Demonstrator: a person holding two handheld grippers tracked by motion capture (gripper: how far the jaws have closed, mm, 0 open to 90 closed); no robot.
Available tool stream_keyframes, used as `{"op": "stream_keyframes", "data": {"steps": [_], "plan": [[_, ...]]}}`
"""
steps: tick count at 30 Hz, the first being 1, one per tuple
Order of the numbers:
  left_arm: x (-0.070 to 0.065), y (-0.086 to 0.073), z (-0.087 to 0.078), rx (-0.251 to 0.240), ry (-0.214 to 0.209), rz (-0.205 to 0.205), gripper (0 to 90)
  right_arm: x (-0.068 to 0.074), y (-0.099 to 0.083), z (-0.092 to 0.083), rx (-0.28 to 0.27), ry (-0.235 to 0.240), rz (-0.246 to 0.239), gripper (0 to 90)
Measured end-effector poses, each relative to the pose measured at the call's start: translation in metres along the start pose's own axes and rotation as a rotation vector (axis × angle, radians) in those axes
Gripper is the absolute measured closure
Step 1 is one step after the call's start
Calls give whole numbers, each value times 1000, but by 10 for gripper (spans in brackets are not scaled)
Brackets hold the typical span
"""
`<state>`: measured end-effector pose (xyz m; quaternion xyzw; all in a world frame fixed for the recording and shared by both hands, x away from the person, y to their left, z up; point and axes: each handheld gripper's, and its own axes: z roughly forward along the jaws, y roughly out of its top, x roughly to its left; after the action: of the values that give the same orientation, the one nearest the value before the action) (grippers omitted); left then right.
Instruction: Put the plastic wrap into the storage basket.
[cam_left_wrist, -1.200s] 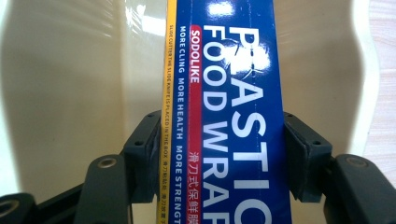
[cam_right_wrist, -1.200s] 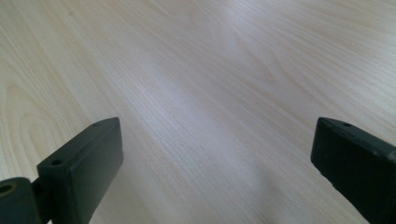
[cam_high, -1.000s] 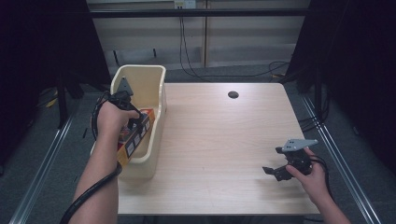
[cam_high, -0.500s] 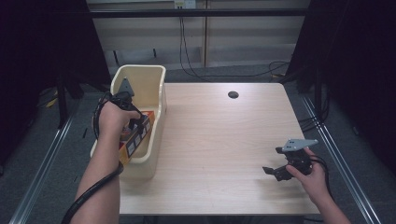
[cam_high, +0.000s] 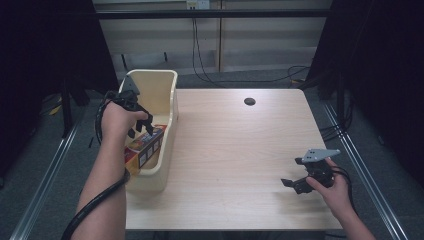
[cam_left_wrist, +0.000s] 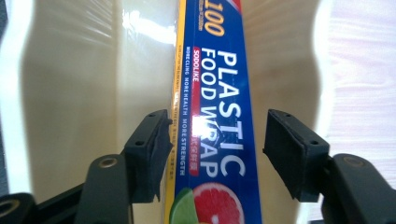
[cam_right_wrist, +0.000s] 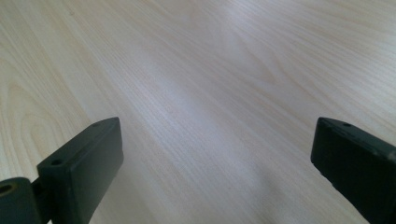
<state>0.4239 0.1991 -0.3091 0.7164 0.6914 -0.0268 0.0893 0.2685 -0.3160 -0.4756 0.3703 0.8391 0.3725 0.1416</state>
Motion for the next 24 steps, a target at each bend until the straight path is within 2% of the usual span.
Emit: {"op": "stream_keyframes", "data": {"steps": [2, 3, 6, 15, 24], "plan": [[-1, 1, -3, 6, -4, 7, 384, 0, 0, 0, -1, 0, -2, 22], [-3, 0, -4, -10, 2, 3, 381, 0, 0, 0, -1, 0, -3, 22], [-6, 1, -6, -7, -16, 4, 370, 0, 0, 0, 2, 0, -2, 22], [-17, 1, -12, -35, -33, 40, 351, 0, 0, -1, -1, -2, -1, 22], [-22, 0, -16, -58, -48, 65, 301, 1, 0, -1, 2, -8, -10, 22]]}}
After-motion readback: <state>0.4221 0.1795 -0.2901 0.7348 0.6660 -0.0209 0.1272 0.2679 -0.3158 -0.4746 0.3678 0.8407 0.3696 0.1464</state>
